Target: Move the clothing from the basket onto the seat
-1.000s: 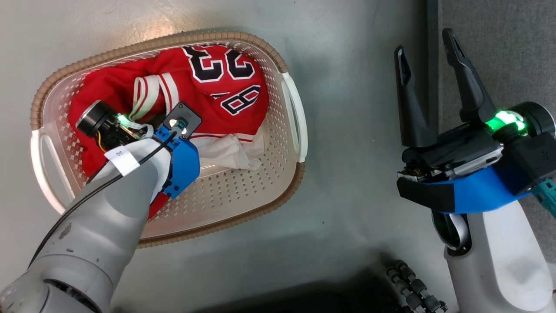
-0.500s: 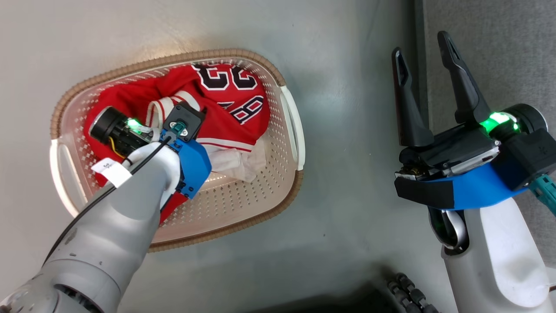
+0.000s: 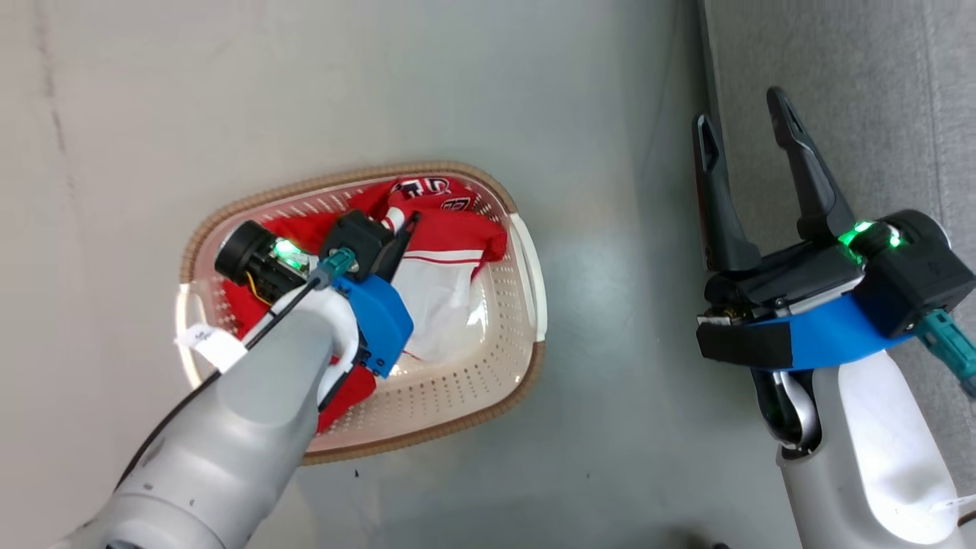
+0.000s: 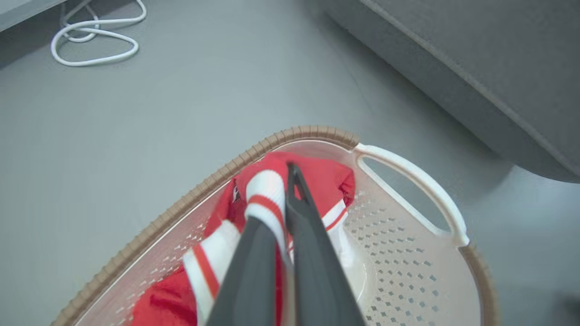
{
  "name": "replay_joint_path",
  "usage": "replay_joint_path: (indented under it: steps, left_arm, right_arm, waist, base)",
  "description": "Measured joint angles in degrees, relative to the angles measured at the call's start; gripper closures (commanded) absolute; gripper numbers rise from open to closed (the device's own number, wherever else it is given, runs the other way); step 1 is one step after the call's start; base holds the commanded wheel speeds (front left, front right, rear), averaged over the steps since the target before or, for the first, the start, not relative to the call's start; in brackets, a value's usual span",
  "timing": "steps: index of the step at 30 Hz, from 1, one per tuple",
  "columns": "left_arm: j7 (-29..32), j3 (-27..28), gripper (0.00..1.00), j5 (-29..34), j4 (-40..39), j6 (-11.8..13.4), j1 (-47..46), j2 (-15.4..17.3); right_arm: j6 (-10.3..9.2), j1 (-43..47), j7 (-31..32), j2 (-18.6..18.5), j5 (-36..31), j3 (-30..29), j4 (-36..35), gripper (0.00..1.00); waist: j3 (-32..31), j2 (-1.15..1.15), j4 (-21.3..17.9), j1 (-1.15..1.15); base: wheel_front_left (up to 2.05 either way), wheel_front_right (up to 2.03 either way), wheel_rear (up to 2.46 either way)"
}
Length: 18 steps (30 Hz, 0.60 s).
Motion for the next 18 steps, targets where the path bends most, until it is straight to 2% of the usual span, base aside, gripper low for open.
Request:
replay_joint_path:
  steps: [18]
  left_arm:
    - [0.01, 15.3, 1.0, 9.68, -26.21, 1.07, 17.7, 0.96]
  right_arm:
    - [0.0, 6.73, 0.0, 0.01, 0.38, -0.44, 3.86, 0.0]
  waist:
    - [-18.18, 0.0, 3.2, -0.01]
  base:
    - [0.0, 0.0, 0.0]
